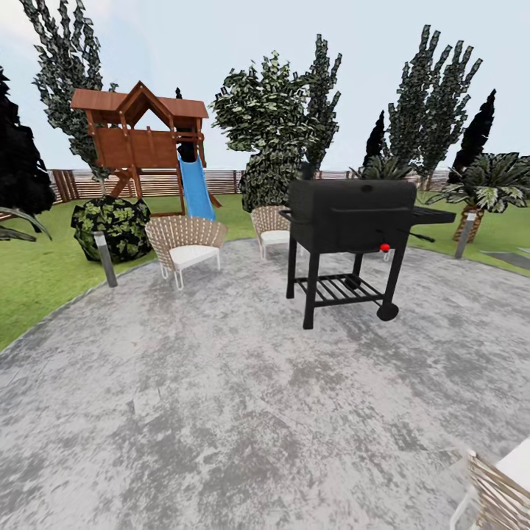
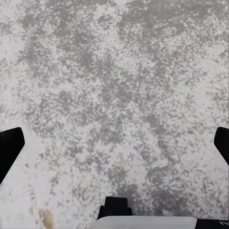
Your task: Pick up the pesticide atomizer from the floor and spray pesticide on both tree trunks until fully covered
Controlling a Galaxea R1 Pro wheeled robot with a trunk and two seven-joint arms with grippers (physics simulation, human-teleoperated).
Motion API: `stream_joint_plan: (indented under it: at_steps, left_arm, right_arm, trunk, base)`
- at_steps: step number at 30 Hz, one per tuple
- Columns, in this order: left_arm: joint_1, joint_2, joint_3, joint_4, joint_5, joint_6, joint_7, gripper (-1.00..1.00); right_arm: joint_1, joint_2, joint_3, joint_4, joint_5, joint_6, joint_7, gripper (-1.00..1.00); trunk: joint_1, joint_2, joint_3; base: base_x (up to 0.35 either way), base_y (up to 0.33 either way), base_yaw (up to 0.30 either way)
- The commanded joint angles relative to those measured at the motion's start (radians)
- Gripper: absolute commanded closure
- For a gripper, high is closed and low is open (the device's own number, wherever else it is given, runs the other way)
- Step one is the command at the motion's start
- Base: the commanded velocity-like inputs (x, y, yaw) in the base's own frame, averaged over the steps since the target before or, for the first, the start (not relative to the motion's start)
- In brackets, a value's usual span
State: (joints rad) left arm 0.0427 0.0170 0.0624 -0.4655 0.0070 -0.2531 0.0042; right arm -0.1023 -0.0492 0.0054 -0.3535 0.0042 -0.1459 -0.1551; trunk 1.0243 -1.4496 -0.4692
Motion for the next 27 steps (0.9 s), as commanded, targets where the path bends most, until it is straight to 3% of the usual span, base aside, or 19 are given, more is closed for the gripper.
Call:
stream_joint_plan:
  at_steps: [1,27]
  left_arm:
    - [0.0,0.0,0.0,-0.001,0.001,-0.002,0.0,-1.0]
    - [0.0,0.0,0.001,-0.001,0.001,-0.002,-0.001,-1.0]
  right_arm:
    - [0.0,0.0,0.001,0.001,0.0,-0.003,-0.003,-1.0]
    - [0.0,0.0,0.001,0.027,0.0,-0.004,-0.002,-1.0]
  trunk:
    - [0.001,0.0,-0.001]
    - [0.001,0.0,-0.001]
  base:
    - [0.335,0.201,0.0]
    - [0.301,0.26,-0.008]
